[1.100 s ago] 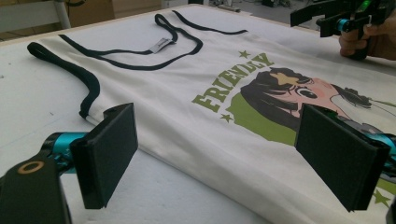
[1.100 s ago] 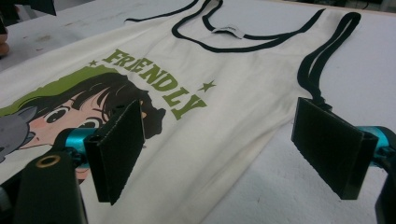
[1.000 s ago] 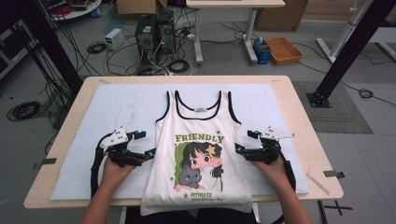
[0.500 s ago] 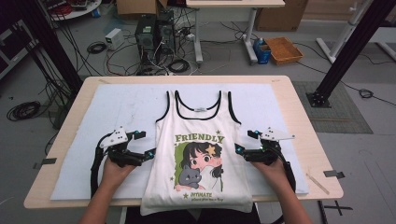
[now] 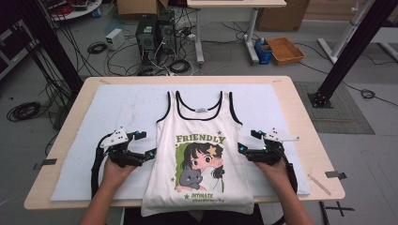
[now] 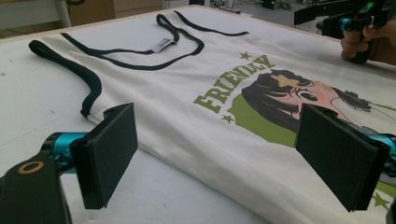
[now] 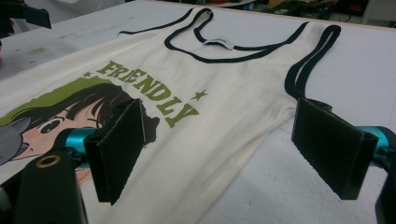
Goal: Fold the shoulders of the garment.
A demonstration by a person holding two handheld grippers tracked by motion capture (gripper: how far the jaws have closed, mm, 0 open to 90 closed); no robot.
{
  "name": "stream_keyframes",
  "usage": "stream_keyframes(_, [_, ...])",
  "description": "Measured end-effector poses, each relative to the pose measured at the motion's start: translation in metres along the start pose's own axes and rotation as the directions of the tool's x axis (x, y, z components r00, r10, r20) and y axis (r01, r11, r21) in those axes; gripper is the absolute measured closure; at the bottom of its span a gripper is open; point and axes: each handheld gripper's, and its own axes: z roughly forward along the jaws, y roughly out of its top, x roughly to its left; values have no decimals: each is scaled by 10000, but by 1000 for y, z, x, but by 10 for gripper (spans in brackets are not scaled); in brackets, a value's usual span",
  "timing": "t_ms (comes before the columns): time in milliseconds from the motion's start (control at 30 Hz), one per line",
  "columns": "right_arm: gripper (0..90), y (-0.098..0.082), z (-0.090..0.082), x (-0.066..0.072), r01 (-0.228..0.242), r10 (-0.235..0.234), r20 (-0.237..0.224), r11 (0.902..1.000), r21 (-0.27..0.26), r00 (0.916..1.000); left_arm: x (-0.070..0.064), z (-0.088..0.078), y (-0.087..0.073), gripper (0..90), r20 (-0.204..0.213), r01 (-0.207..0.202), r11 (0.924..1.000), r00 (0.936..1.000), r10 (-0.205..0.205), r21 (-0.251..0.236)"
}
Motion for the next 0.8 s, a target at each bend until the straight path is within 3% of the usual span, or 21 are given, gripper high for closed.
stream_keyframes(300, [176, 7, -4, -2, -34, 44, -133, 9975, 710, 9999, 0, 0, 0, 134, -27, 46, 10000, 10000, -46, -17])
stream_keyframes(400, [176, 14, -6, -5, -54, 61, -94, 9976, 686, 9999, 0, 0, 0, 134, -15, 48, 10000, 10000, -48, -6])
stream_keyframes(600, [176, 50, -4, -13, -84, 74, 157, 9977, 676, 9999, 0, 0, 0, 134, -27, 74, 10000, 10000, -74, 5])
stream_keyframes(800, [176, 71, 13, -24, -215, 187, 375, 9967, 780, 9991, 0, 0, 0, 134, -33, 37, 10000, 10000, -37, 26])
